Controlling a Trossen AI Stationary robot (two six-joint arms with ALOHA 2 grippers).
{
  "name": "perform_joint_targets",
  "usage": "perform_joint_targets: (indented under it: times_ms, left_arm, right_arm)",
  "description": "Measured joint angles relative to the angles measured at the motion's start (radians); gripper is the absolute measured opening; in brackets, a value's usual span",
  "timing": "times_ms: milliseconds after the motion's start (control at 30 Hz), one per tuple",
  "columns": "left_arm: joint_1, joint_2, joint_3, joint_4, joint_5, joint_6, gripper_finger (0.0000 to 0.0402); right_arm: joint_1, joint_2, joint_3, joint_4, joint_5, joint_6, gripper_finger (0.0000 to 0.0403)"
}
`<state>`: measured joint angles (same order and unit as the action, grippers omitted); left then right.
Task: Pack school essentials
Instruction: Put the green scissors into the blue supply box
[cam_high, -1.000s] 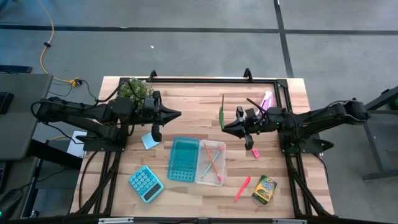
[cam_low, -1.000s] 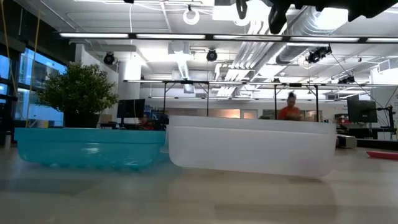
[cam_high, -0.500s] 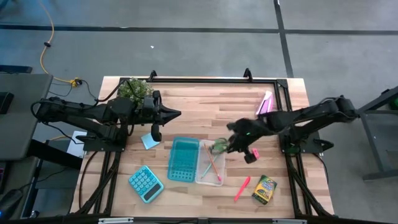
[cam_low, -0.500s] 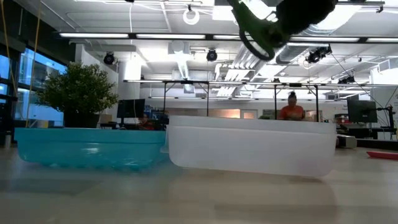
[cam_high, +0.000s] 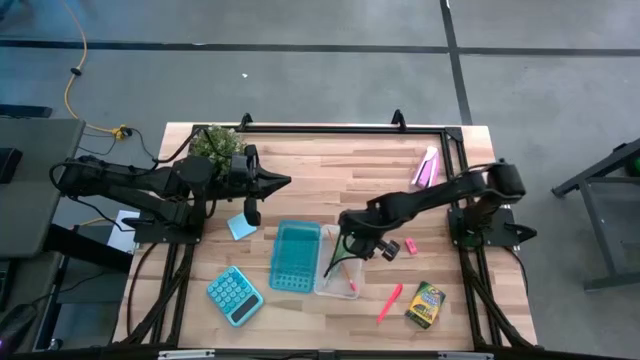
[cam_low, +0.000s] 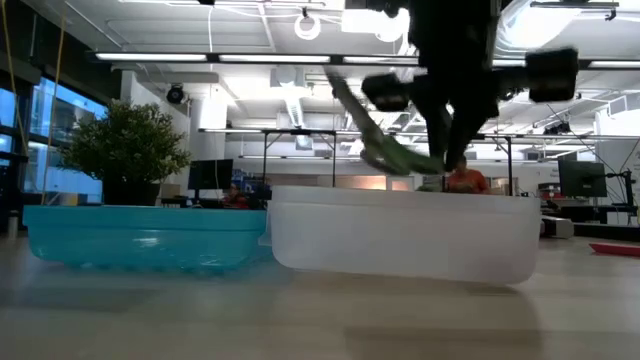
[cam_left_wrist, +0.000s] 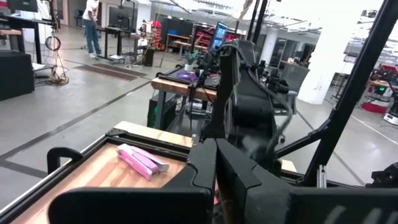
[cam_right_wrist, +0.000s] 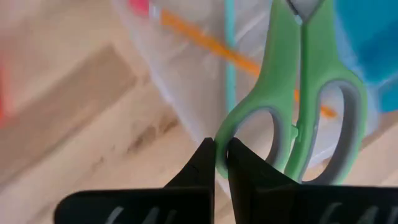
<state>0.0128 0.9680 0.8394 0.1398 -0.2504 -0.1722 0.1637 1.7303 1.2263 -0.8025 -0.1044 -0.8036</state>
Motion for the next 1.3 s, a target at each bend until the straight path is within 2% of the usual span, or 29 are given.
perform_joint_targets:
  times_ms: [167,433,633,833,1067,1300]
  left_arm:
    - [0.0,0.0,0.0,-0.001,0.0,0.0,0.0]
    - [0.0,0.0,0.0,-0.001,-0.038,0.0,0.0]
    - [0.0,0.0,0.0,-0.001,-0.053,0.0,0.0]
    - [0.0,0.0,0.0,-0.001,-0.053,0.0,0.0]
    - [0.0,0.0,0.0,-0.001,-0.053,0.0,0.0]
    - [0.0,0.0,0.0,-0.001,-0.053,0.0,0.0]
  right_arm:
    - [0.0,0.06,0.006,-0.042,0.027,-0.054,0.0]
    - [0.0,0.072,0.006,-0.016,0.017,0.012,0.0]
    - [0.0,0.071,-0.006,-0.007,-0.061,0.044,0.0]
    - [0.003,0.07,-0.013,0.017,-0.061,0.04,0.0002]
    - [0.003,0.07,-0.015,0.03,-0.053,0.039,0.0035]
    - [0.003,0.071,-0.016,0.04,-0.003,0.039,0.0056]
